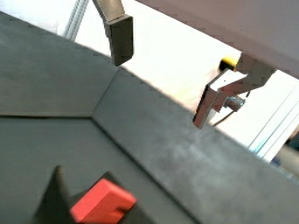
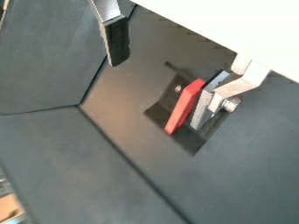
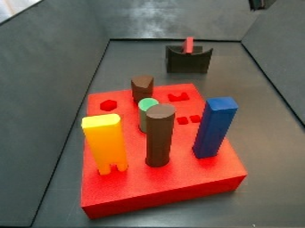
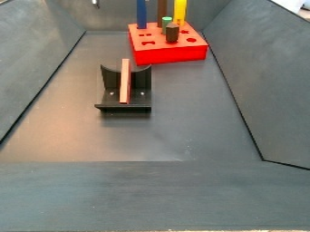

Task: Pick up the double-square object. Move up. Place the double-square object on the fixture. Regrasp the double-square object. Move to above the board. Insert the double-square object.
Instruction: Regrasp the double-square object.

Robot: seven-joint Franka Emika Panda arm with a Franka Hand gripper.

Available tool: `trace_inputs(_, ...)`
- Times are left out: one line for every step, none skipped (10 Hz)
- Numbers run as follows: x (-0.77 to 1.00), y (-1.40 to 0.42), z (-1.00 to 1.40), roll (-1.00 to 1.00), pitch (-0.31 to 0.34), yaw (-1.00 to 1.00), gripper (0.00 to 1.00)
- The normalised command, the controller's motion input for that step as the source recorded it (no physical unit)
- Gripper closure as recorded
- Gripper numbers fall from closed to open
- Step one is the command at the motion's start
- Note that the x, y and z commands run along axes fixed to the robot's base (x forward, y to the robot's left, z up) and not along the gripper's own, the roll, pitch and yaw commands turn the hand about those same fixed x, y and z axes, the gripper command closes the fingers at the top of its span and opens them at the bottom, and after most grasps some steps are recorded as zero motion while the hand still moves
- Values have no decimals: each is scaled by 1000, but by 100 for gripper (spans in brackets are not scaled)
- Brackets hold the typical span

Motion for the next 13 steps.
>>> trace_inputs(91,-41,-16,481,126,91,0)
trace_inputs(83,-24,-5,287,117,119,0)
trace_inputs(78,-26,-5,232,101,129,0)
trace_inputs(29,76,-1000,256,57,270,0)
trace_inputs(29,76,-1000,244,46,272,0)
trace_inputs(48,64,-1000,211,-13,239,0)
trace_inputs(57,60,-1000,185,-36,219,0)
trace_inputs(69,57,-1000,144,-79,170,0)
trace_inputs(77,53,-1000,122,-112,138,0)
trace_inputs(87,50,-1000,100,-140,90,0)
trace_inputs(94,48,-1000,90,-146,64,0)
trace_inputs(100,44,-1000,84,-144,17,0)
trace_inputs(110,35,-1000,82,-134,-12,0)
